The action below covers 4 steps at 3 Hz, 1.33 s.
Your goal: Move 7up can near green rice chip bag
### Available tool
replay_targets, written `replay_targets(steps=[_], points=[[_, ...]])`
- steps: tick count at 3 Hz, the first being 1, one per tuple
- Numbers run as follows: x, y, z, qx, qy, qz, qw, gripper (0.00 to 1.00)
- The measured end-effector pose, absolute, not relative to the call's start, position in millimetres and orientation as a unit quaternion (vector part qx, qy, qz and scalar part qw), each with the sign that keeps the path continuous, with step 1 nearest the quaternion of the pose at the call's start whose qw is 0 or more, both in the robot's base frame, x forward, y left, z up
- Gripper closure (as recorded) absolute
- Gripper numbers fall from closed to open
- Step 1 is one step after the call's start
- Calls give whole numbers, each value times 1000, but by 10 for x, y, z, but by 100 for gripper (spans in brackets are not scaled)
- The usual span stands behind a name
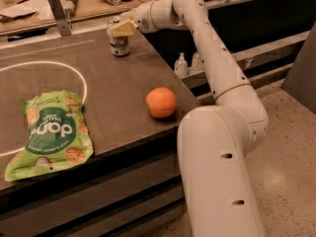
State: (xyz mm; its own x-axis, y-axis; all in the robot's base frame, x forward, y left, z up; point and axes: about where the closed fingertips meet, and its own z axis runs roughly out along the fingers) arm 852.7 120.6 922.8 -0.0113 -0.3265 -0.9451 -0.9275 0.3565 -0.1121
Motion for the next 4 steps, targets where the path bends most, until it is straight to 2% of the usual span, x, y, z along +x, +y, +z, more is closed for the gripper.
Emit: replay_targets(steps=[1, 2, 3, 4], points=[[8483, 1241, 9179, -493, 645, 303, 499, 64], [8306, 1337, 9316, -518, 624, 318, 491, 95], [8129, 1448, 9489, -544, 599, 328, 488, 100], [7814, 1663, 9699, -569, 566, 362, 475, 100]])
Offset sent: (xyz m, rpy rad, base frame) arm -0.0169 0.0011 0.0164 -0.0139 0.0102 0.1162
